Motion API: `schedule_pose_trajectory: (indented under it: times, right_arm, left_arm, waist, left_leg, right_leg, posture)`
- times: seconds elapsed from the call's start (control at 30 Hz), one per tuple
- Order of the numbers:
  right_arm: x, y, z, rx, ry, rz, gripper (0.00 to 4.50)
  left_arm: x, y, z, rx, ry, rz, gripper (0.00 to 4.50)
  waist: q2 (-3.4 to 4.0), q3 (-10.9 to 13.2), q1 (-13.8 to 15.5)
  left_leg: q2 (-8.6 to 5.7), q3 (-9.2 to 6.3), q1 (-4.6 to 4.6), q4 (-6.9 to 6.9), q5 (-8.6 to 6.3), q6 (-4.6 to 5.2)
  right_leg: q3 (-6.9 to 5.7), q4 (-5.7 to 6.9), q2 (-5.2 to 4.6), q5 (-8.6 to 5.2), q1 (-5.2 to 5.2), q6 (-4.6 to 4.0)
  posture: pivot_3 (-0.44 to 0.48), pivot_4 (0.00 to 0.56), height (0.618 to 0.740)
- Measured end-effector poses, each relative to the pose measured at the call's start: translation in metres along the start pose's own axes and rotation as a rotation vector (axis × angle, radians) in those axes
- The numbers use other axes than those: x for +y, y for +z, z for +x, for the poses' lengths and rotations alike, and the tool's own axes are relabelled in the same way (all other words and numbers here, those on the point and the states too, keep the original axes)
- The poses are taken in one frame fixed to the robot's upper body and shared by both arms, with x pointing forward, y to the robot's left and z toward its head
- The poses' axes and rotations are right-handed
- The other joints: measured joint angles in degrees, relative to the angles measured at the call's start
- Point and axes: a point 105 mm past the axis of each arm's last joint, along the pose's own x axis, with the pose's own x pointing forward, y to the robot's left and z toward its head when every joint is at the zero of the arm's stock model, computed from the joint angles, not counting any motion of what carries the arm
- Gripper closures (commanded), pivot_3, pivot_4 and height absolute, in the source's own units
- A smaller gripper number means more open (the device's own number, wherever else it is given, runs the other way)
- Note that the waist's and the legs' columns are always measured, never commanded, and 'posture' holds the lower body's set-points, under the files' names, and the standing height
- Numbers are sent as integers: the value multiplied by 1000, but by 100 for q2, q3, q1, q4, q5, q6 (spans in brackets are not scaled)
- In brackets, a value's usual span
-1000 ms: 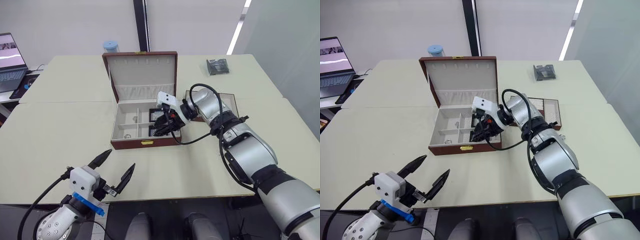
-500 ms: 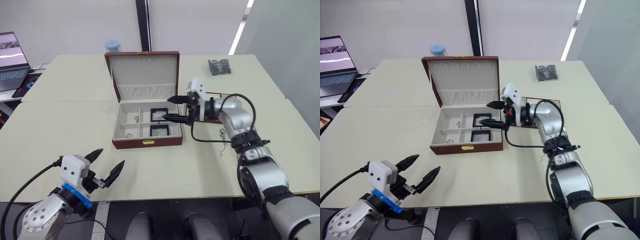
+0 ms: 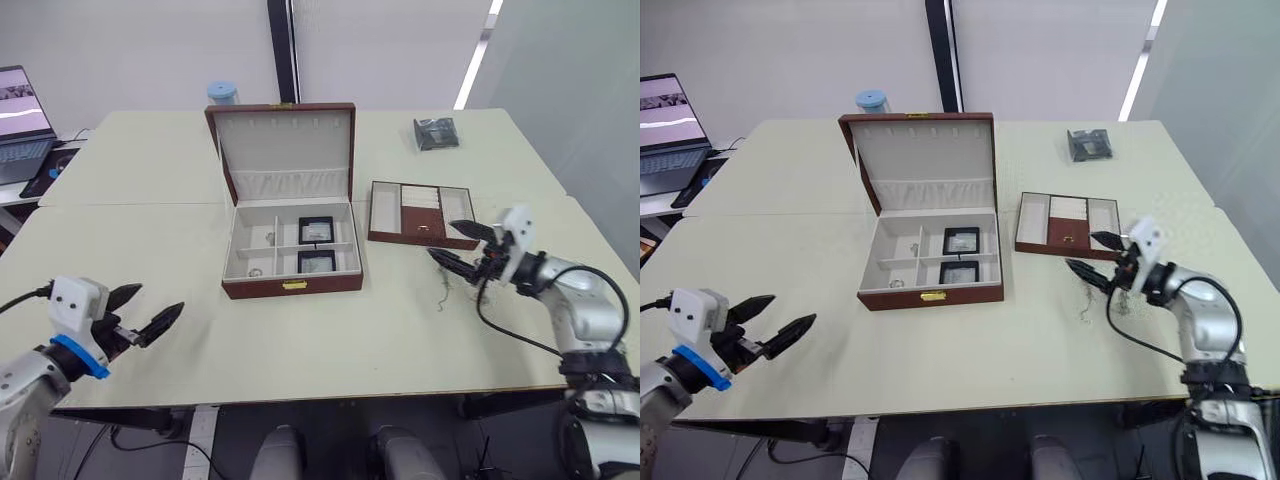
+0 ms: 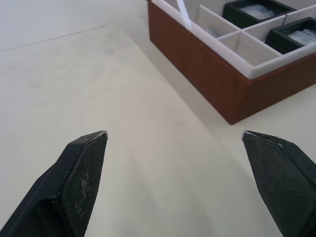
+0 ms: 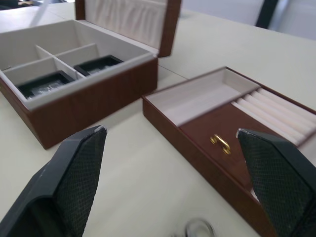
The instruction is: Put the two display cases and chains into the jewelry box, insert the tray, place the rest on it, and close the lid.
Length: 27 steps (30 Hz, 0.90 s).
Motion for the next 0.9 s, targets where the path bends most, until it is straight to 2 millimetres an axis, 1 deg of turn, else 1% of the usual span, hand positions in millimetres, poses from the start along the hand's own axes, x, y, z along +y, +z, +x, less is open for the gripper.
schedule_pose_trajectory:
  times: [0.1,0.17,0.27,0.37,0.5,0.57,0.7,0.9]
  right_arm:
    - [-7,-20,-24,87,-56,14,37]
    - [-12,-28,-33,110,-94,30,37]
    - [-21,-29,-42,103,-154,37,37]
    - [-30,-29,-59,110,-228,36,37]
    - [-31,-42,-77,156,-273,44,37]
    - [-30,-46,-82,167,-290,47,37]
    - [-35,-48,-92,165,-337,39,37]
    - [-39,-53,-96,172,-360,45,37]
  left_arm:
    - [16,1,-2,19,25,14,0]
    - [25,2,-2,19,45,16,0]
    - [32,4,0,10,57,19,0]
    - [37,2,0,15,75,19,0]
    - [39,3,0,12,87,32,0]
    - [40,4,0,9,93,34,0]
    - [43,5,-2,0,118,44,0]
    - [42,-2,-4,11,123,28,0]
  waist:
    - [0,0,16]
    - [0,0,1]
    - [0,0,3]
    - [-1,0,19]
    - [-2,-1,23]
    - [-2,-1,20]
    - [-1,-1,7]
    - [-2,-1,11]
  left_leg:
    - [0,-2,-1,0,0,0]
    - [1,2,1,0,0,0]
    - [1,2,0,0,0,0]
    - [1,0,-4,-1,0,0]
    - [0,-1,-2,-1,0,0]
    - [0,-1,-1,-1,0,0]
    - [1,2,0,-1,0,0]
    - [0,1,-1,-1,0,0]
  right_leg:
    - [-3,-1,2,0,0,0]
    - [1,-1,2,0,0,0]
    - [0,0,2,0,0,1]
    - [-2,-6,1,-1,0,1]
    - [-2,-7,-1,0,3,1]
    - [-2,-6,-1,0,3,1]
    - [0,-6,0,0,3,1]
    - [0,-6,-1,0,4,1]
  posture:
    - [0,150,740]
    - [0,150,740]
    - [0,150,740]
    - [0,150,740]
    - [0,150,740]
    - [0,150,740]
    - [0,150,740]
    - [0,150,740]
